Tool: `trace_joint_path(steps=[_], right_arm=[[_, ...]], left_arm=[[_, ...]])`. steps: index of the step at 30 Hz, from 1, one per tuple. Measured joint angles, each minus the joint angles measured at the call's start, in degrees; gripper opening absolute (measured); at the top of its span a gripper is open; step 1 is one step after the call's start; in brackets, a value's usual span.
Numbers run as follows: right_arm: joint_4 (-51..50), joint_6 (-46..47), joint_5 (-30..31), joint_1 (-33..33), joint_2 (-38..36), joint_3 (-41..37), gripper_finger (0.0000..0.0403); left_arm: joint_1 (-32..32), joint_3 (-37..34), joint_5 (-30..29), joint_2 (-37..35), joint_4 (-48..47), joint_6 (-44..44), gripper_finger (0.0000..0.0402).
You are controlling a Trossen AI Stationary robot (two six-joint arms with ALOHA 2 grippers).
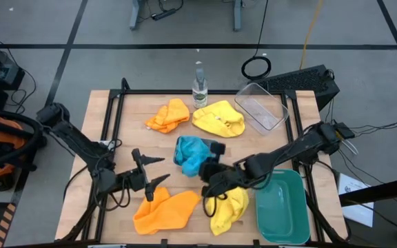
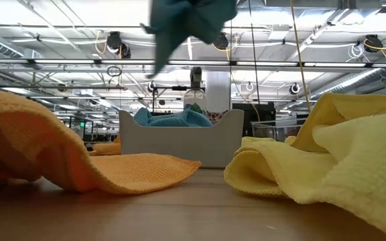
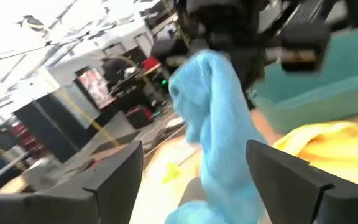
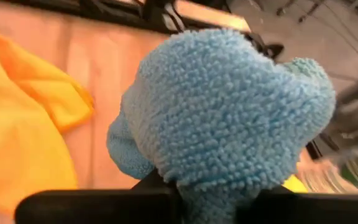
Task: Sort microfiber towel by color & place in baskets
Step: Put the blue towel in the white container
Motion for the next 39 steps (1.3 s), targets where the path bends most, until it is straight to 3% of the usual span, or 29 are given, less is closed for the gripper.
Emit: trace_joint_path(steps=[6,10,20,30,39], right_arm=[[-15.97,4.80,-0.19,-3.41,-3.85,0.02,0.0031],[-19.68,6.42,-3.58,-6.45,-3.90,0.02,0.0043],[-18.26,6.18,-10.52,-11.72,5.10,0.04,0.0042],[-7.32,0.97,-16.99,-14.84,13.89,0.02,0.0045],[-5.30,1.38,-19.59,-16.71,18.86,0.02,0.0045]], left_arm=[[0.07,-0.81,-0.88,-0.56,-1.73,-1.33,0.0290],[0.07,-0.81,-1.08,-0.57,-1.77,-1.33,0.0290],[0.07,-0.84,-1.08,-0.57,-3.15,-2.86,0.0290],[0.07,-0.84,-1.04,-0.55,-5.39,-4.35,0.0290],[0.07,-0.84,-0.36,-0.55,-5.51,-4.57,0.0290]])
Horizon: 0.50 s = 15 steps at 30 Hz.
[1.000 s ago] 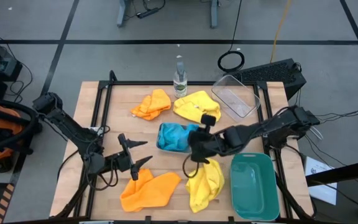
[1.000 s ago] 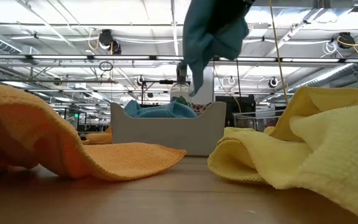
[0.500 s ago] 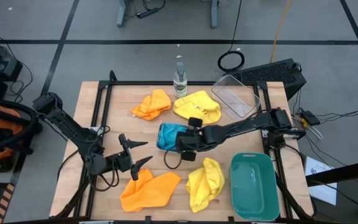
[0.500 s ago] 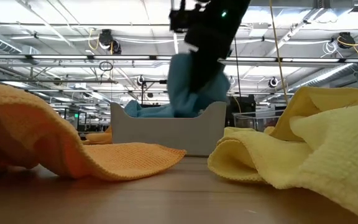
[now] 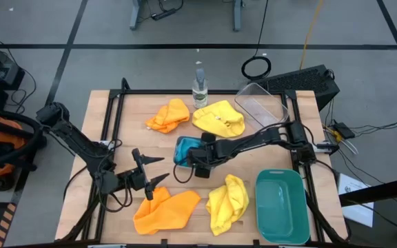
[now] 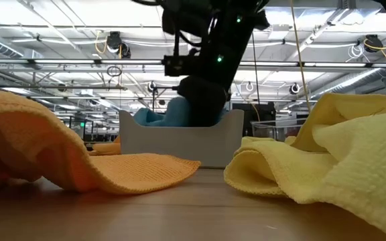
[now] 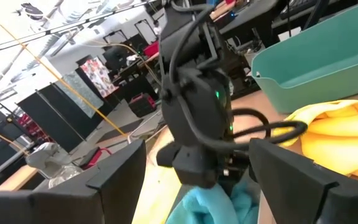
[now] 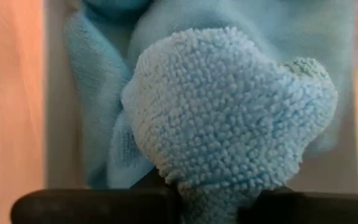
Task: Sort microfiber towel by color & place in baskets
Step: Put the blue towel in the white container
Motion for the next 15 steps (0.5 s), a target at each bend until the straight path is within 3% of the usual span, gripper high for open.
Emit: trace_joint_path(steps=[8,15], right_arm=[[0.13,1.34,-1.95,0.05,0.72,0.00,0.0053],[-4.08,3.90,-1.82,0.66,-2.50,0.00,0.0130]], left_arm=[[0.00,0.00,1.69,0.00,-1.14,-1.76,0.0290],[0.00,0.00,1.71,0.00,-1.16,-1.88,0.0290]])
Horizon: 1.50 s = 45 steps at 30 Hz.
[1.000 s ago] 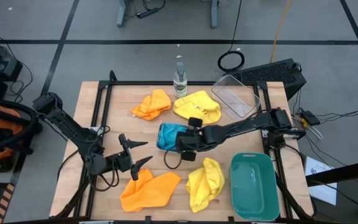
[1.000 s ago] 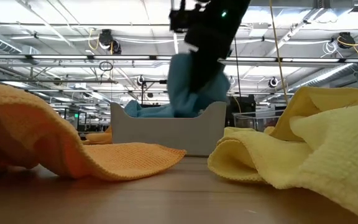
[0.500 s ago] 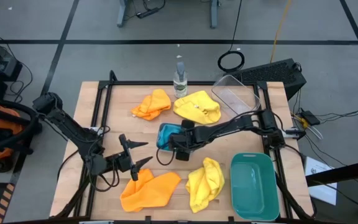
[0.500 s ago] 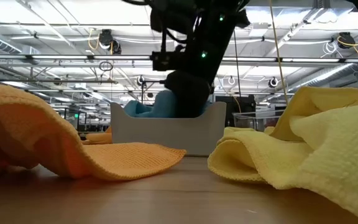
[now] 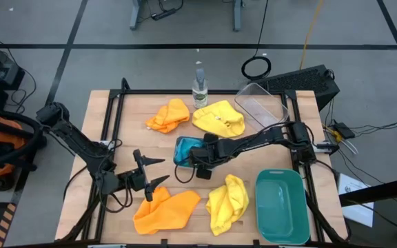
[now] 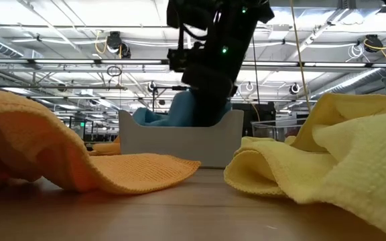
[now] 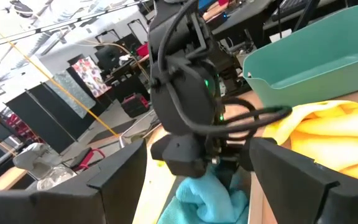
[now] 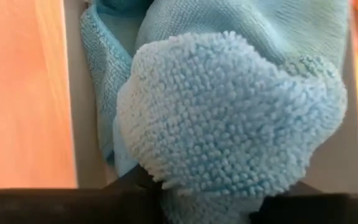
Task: Sort microfiber towel by color & place in baskets
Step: Put the blue towel in the white container
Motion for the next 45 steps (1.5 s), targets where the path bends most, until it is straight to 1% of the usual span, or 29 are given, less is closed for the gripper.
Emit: trace_joint_path(steps=[4,8,11,14,17,21,23,25,27,32,34,37,39,45], right_arm=[[-1.73,0.66,-0.22,0.25,-1.98,-0.02,0.0181],[-4.26,1.25,-1.47,0.45,-4.33,-0.01,0.0220],[-6.96,2.25,-1.54,0.72,-6.39,-0.01,0.0236],[-9.34,3.79,-1.28,1.52,-8.86,0.00,0.0237],[-10.39,4.08,-1.22,2.73,-10.92,-0.02,0.0224],[-10.43,3.66,-0.83,4.45,-12.93,-0.01,0.0192],[-9.52,3.05,1.12,5.42,-13.41,0.00,0.0172],[-7.94,1.99,3.76,6.24,-13.37,-0.02,0.0146],[-4.74,0.67,4.96,6.62,-12.71,0.00,0.0116],[0.94,-0.86,5.09,5.20,-9.41,0.00,0.0030],[0.68,-0.39,5.09,3.92,-7.44,0.00,0.0008],[1.26,1.25,4.77,2.02,-4.08,0.00,0.0014],[1.96,1.17,3.47,0.99,-1.75,-0.02,0.0018],[9.31,-2.58,-1.39,-0.75,2.52,0.02,0.0006]], left_arm=[[0.00,0.00,0.07,0.00,0.00,-0.46,0.0290],[0.00,0.00,0.15,0.00,0.00,-0.47,0.0290],[0.00,0.00,0.17,0.00,-0.02,-0.48,0.0290],[0.00,0.00,0.20,0.00,-0.04,-0.48,0.0290],[0.00,0.00,0.20,0.00,-0.03,-0.50,0.0290],[0.00,0.00,0.20,0.00,-0.02,-0.52,0.0290],[0.00,0.00,0.20,0.00,0.00,-0.52,0.0290],[0.00,0.00,0.20,0.00,-0.02,-0.53,0.0290],[0.00,0.00,0.20,0.00,0.00,-0.55,0.0290],[0.00,0.00,0.23,0.00,-0.01,-0.66,0.0290],[0.00,0.00,0.22,0.00,-0.03,-0.67,0.0290],[0.00,0.00,0.22,0.00,-0.62,-0.73,0.0290],[0.00,0.00,0.22,0.00,-1.00,-0.74,0.0290],[0.00,0.00,0.22,0.00,-1.31,-0.76,0.0290]])
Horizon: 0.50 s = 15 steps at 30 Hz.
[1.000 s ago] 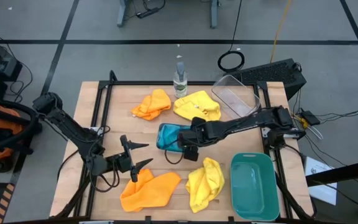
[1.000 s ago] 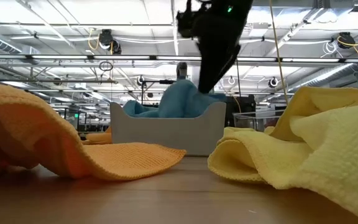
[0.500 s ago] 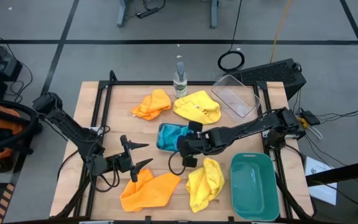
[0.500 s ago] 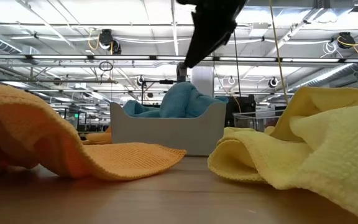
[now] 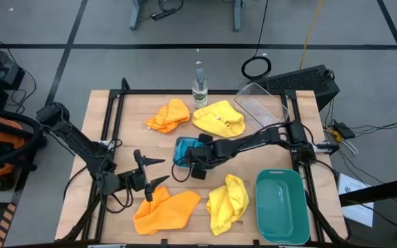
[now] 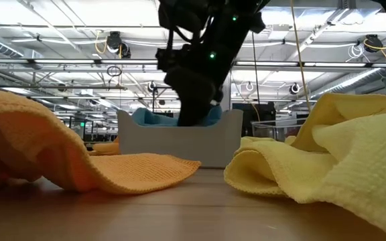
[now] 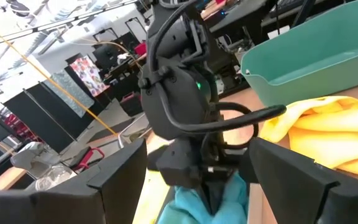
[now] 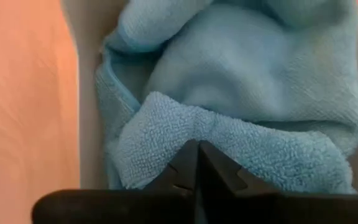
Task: Sort microfiber towel by color & place in baskets
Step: Put the blue towel in the white container, then put the top orange towel in the transparent container
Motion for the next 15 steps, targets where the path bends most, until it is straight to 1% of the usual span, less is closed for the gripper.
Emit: trace_joint_path(steps=[3,7,15], right_arm=[[-0.05,0.01,-1.49,-0.38,0.69,0.01,0.0002],[-0.92,0.13,-1.51,-0.34,0.13,0.01,0.0003],[-3.37,1.18,-1.42,1.68,-5.90,-0.02,0.0003]], left_arm=[[0.00,0.00,0.00,0.00,0.00,-0.09,0.0290],[0.00,0.00,0.04,0.00,-0.02,-0.15,0.0290],[0.00,0.00,-0.29,0.00,0.57,-2.20,0.0290]])
